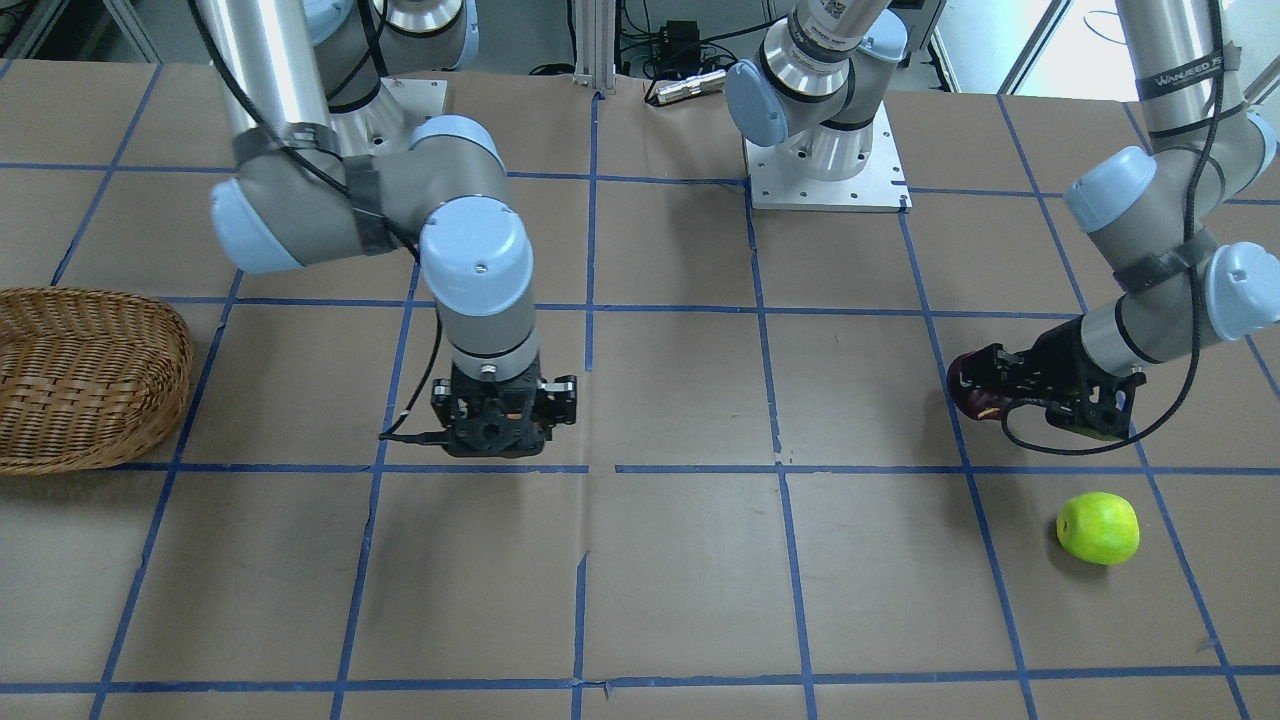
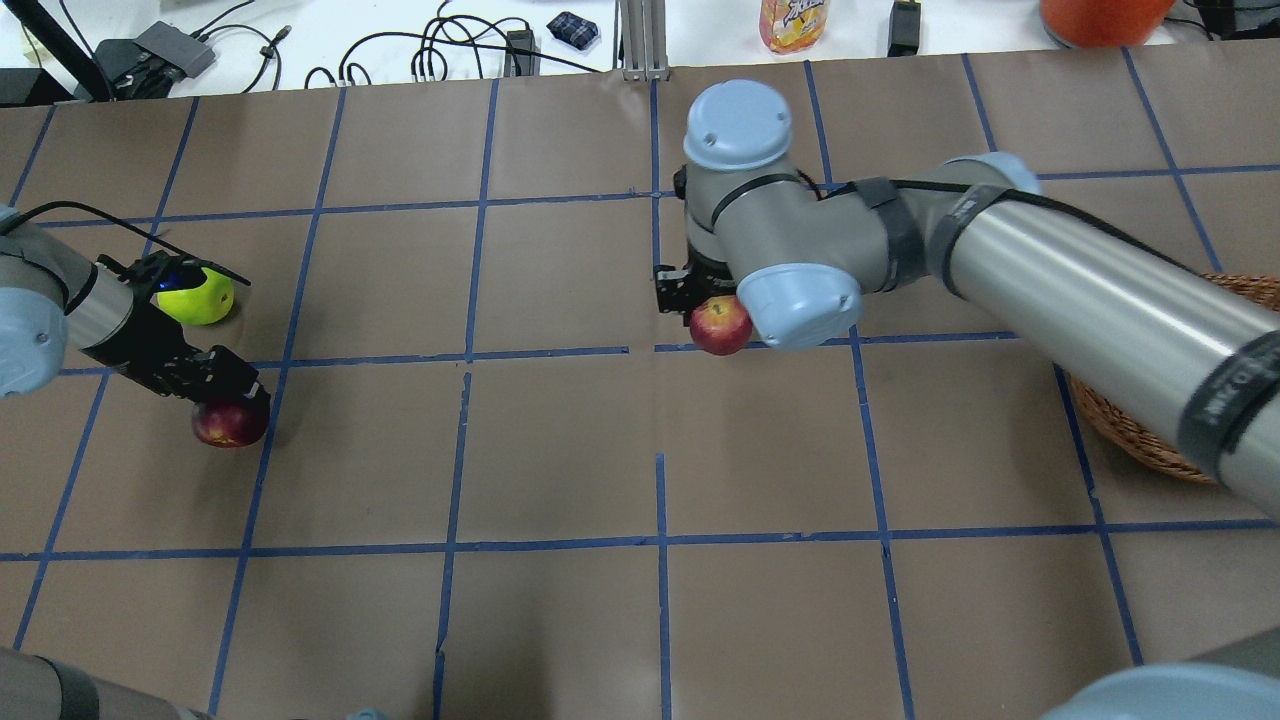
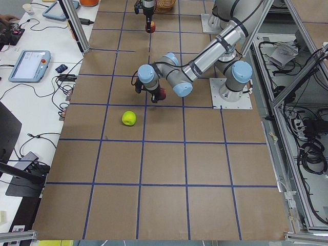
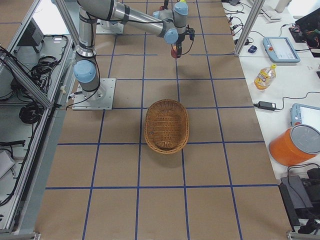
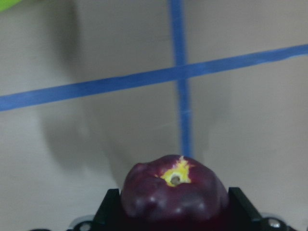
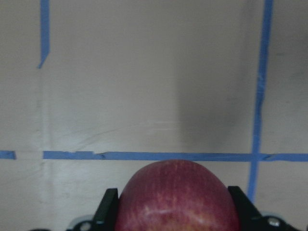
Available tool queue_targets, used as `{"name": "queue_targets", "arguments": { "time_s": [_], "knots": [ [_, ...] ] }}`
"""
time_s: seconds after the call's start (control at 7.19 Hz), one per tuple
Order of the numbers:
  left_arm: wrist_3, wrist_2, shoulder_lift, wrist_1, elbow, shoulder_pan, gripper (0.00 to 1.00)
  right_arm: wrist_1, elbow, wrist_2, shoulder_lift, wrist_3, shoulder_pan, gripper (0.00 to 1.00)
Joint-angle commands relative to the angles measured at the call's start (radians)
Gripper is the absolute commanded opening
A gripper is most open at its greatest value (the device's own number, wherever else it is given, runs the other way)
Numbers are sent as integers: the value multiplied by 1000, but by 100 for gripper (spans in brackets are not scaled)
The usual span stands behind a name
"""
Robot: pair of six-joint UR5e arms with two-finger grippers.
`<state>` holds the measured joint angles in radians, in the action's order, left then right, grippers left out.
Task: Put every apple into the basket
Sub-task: 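Carry red apple to basket with right while left sets dark apple centrally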
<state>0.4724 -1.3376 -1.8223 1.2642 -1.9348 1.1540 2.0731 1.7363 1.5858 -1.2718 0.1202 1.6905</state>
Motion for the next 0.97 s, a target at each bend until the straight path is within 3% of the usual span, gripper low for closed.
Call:
{"name": "queue_targets", "arguments": {
  "time_s": [0.0,0.14,0.28,0.56,0.7,0.83],
  "knots": [
    [-383,43,15,-76,-6,332,0,-42,54,10,-95,-173,-278,12],
    [-525,47,-36,-273,-3,478,0,-30,92,8,-131,-391,-401,12],
    [-593,47,-105,-442,-3,548,0,-25,121,-4,-162,-534,-505,11],
    [-885,147,-204,-653,28,628,0,28,152,-70,-141,-890,-780,11],
    [-940,146,-236,-664,78,653,0,182,181,-87,-102,-1004,-866,11],
    [-940,143,-242,-669,64,673,99,288,204,-99,-42,-1095,-947,12]
  ]
}}
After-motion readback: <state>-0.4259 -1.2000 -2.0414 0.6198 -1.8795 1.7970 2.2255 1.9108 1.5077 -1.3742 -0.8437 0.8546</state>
